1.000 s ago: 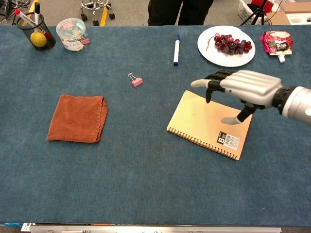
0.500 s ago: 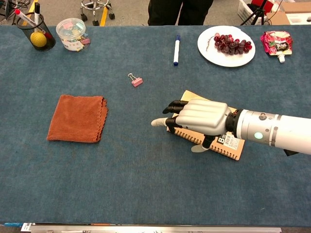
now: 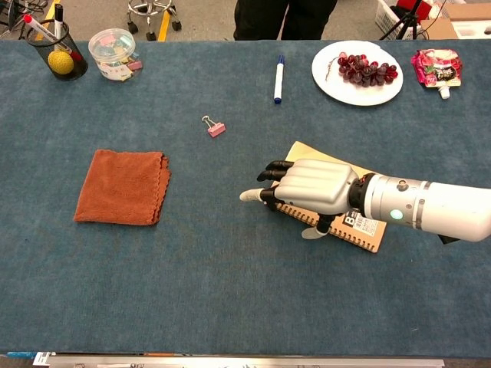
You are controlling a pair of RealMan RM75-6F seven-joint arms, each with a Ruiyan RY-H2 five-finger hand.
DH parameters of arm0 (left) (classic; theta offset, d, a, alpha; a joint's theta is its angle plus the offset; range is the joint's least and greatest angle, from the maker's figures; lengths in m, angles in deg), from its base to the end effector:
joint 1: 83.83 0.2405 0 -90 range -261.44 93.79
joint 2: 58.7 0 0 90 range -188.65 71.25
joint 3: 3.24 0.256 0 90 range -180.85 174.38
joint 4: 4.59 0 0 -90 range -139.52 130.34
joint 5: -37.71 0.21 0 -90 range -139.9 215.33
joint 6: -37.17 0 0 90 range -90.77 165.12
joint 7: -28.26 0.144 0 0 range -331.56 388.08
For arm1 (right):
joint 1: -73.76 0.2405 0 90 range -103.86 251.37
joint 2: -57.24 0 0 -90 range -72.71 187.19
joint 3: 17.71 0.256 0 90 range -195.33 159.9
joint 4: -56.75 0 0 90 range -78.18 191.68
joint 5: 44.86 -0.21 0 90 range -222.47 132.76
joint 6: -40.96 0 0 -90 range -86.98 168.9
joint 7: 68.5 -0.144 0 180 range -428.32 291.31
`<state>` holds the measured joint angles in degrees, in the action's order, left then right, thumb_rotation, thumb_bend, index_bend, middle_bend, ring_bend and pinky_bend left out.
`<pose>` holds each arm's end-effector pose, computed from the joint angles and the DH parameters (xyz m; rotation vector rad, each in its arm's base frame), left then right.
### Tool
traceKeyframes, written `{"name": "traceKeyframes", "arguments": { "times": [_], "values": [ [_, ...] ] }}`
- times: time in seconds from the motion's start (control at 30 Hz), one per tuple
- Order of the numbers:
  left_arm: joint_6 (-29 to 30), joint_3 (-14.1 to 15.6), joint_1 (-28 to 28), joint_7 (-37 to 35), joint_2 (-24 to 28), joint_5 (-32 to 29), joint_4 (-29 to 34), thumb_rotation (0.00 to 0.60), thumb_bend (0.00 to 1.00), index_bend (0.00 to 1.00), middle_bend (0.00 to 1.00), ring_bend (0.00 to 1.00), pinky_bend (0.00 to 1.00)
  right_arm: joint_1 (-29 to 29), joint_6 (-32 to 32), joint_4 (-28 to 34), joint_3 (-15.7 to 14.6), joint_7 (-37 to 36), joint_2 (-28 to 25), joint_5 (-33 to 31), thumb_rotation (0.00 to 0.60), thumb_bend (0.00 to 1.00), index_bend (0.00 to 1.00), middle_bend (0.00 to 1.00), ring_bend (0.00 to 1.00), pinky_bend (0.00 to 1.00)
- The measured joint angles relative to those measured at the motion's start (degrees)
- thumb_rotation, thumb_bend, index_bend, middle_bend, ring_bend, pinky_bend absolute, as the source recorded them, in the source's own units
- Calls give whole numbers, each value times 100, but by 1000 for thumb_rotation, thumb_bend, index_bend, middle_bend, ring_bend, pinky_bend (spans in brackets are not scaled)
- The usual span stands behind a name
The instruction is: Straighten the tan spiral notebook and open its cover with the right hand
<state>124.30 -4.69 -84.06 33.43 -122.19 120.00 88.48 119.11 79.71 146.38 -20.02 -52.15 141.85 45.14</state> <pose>-0.3310 0.1493 0.1664 -1.3092 -0.9020 -0.7494 -0.1472 -0.2587 -0.0595 2.5828 -0.6055 0.6846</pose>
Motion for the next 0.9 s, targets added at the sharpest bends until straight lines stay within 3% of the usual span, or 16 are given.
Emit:
{"name": "traceKeyframes", "arguments": {
  "times": [0.37,0.73,0.9],
  "values": [
    [-41,7,-13,-50,-34,39,-68,600,489,130,123,26,53,-110,170,-229,194,173,-55,-676,600,172,0,372,66,23],
    [-133,3,-74,35,-55,57,-28,600,489,130,123,26,53,-488,615,-465,370,-205,-646,-1371,600,170,0,371,65,23],
    [-139,1,-103,141,-49,96,52,600,489,130,123,25,53,-646,976,-532,290,-535,-935,-947,600,47,0,241,48,23]
  ]
}}
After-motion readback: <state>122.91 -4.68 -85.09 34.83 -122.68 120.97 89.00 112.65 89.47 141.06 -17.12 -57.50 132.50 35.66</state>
